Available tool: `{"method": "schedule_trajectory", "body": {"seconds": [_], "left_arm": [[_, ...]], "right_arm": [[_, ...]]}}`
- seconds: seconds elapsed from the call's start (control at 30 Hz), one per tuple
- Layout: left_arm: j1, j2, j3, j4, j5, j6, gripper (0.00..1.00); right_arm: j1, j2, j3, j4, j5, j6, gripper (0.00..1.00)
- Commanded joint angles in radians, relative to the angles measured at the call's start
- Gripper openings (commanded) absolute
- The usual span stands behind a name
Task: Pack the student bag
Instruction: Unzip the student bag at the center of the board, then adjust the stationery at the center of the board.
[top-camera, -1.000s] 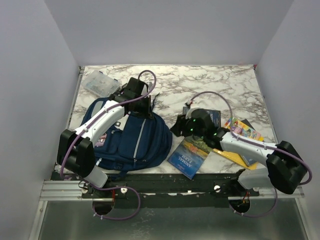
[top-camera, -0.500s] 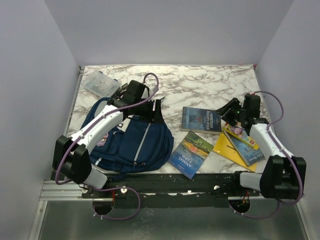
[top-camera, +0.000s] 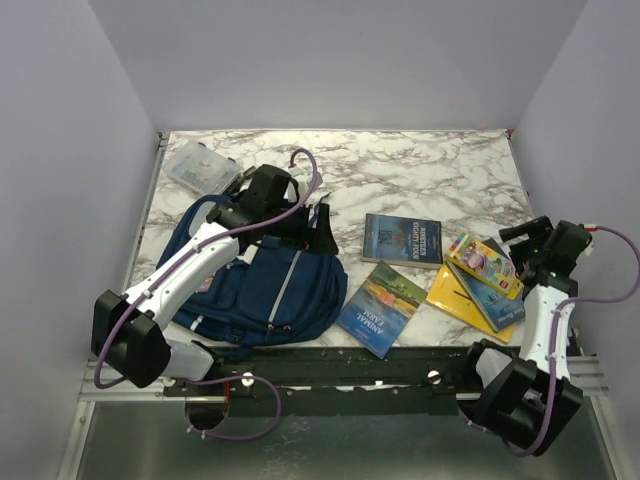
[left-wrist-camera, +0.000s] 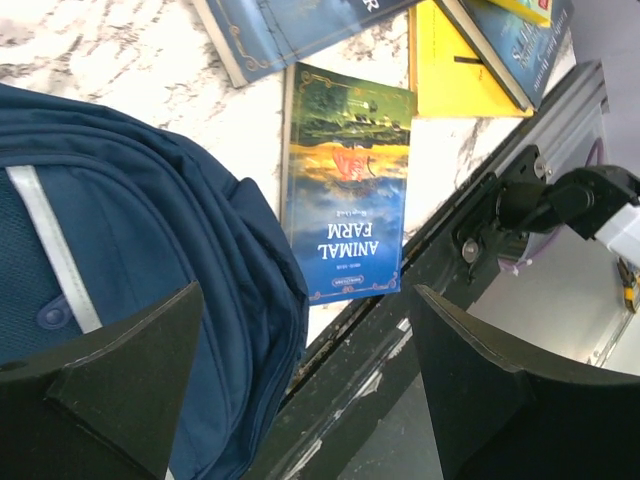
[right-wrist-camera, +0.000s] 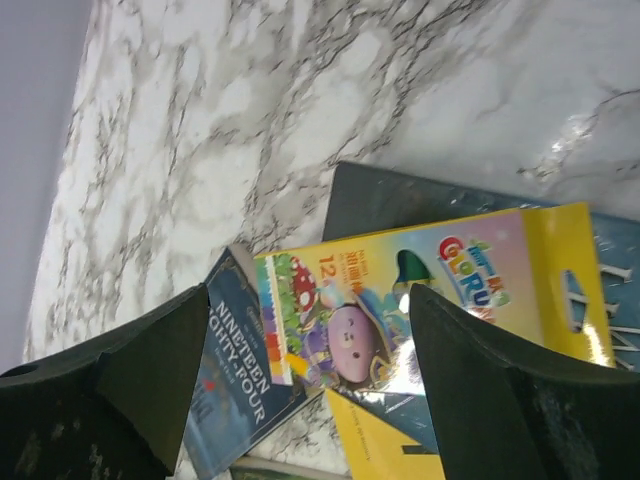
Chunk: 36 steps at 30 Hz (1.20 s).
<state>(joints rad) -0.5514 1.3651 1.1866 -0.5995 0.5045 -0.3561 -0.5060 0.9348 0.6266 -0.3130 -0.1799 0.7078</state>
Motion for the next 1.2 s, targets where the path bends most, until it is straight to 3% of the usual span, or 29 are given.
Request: {"method": "schedule_trajectory", "body": {"seconds": [0.0,0.33,0.53,0.87,1.17], "left_arm": [[-0.036,-0.041,-0.008,0.017,0.028,0.015,0.86],[-0.042,-0.035,-0.01,0.017,0.048,0.014,0.87],[-0.042,-0.032,-0.007,0.019,0.07,0.012,0.87],[-0.044,-0.016,-0.01,0.023,0.08,0.012,0.92],[-0.043,-0.002,-0.009,0.022,0.071,0.018,0.92]], "right_arm": [[-0.069,0.009,-0.032,0.004,0.086,-0.059,0.85],[-0.134,0.261,0.026,0.042,0.174,-0.15,0.85],[-0.133,0.364,0.03,0.074,-0.028,-0.23,0.84],[-0.077,0.269,-0.075,0.068,-0.14,-0.184,0.67],[0.178,0.181,-0.11,0.096,-0.13,-0.032,0.64]]}}
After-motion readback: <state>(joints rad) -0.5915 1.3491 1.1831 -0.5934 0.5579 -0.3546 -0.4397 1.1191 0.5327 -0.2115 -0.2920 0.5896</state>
